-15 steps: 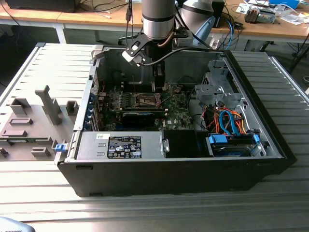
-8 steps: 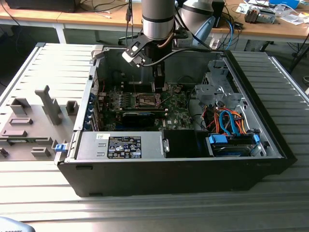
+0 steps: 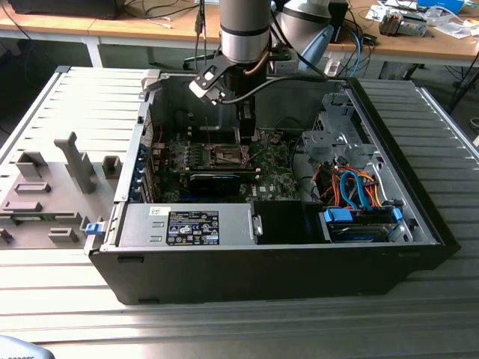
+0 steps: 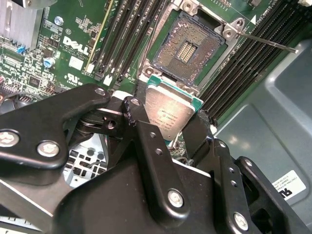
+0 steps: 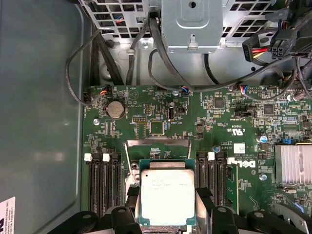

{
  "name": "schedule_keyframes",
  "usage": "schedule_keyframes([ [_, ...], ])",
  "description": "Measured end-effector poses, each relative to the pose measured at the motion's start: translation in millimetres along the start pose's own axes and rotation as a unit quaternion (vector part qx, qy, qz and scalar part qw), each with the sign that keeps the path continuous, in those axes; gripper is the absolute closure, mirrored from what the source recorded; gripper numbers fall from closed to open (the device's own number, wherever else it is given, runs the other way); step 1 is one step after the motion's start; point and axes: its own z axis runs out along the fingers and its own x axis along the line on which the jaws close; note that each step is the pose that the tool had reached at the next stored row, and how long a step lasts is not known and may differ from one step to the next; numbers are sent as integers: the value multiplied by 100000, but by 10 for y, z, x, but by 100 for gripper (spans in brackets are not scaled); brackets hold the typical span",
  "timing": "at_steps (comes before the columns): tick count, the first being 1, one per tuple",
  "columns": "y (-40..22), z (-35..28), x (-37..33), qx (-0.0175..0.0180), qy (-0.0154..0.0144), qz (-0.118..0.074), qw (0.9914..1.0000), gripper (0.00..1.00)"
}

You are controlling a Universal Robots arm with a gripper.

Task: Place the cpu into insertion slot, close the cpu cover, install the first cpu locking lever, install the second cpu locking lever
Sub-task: 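Place the cpu into insertion slot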

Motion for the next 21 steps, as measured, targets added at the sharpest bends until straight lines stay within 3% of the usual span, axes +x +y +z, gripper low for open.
schedule_keyframes([
  [21, -11, 87, -1, 0, 1, -1, 100000, 46],
])
